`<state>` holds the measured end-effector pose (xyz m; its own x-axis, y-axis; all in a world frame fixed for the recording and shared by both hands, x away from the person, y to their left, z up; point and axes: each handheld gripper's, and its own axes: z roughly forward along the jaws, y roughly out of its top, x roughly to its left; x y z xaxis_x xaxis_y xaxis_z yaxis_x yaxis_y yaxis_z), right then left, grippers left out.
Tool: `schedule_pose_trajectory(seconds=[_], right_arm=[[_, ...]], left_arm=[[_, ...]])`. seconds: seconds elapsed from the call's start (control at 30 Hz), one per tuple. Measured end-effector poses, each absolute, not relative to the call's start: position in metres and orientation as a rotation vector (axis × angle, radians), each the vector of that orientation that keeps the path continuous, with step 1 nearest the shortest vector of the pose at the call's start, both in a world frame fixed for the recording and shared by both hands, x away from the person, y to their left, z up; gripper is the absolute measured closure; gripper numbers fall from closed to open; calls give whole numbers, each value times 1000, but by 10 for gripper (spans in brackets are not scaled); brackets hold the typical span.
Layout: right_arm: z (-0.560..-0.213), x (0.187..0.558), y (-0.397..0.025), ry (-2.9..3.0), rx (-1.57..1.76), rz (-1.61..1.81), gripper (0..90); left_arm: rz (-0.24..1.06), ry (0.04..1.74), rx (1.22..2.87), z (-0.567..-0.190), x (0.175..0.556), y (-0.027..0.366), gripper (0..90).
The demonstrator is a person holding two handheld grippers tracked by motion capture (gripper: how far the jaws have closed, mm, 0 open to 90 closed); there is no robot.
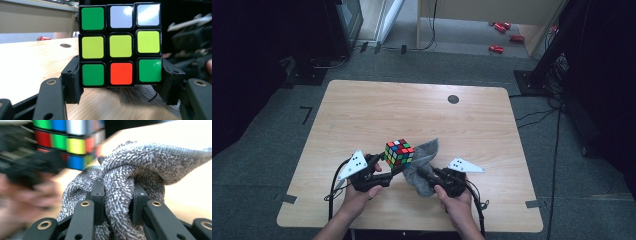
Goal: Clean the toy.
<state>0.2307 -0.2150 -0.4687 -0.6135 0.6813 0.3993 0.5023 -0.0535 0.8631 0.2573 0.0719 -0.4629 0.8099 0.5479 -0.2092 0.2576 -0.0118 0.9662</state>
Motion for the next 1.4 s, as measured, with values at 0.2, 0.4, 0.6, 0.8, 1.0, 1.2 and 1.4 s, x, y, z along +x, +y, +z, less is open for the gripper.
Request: schedule_pose_trajectory(seconds=[0.2, 0.4, 0.6, 0.8, 1.0, 1.2, 1.4], right_arm=[[-468, 239, -247, 1918, 1263, 1363, 679], [-487, 251, -271, 1890, 1343, 1275, 620], [-484, 252, -277, 1860, 1237, 1321, 362], [-472, 243, -262, 1890, 1009, 1386, 301], [-475, 232, -229, 1963, 766, 1464, 271], [-479, 226, -207, 1977, 637, 1533, 244], [-482, 222, -195, 1967, 566, 1522, 234]], left_arm=[[252, 706, 1647, -468, 263, 72, 344], [214, 724, 1669, -470, 267, 73, 344], [156, 731, 1687, -472, 275, 77, 345], [96, 714, 1697, -472, 280, 82, 345], [-35, 735, 1661, -471, 285, 87, 345], [-139, 741, 1673, -467, 287, 86, 345], [-173, 749, 1704, -469, 289, 79, 345]])
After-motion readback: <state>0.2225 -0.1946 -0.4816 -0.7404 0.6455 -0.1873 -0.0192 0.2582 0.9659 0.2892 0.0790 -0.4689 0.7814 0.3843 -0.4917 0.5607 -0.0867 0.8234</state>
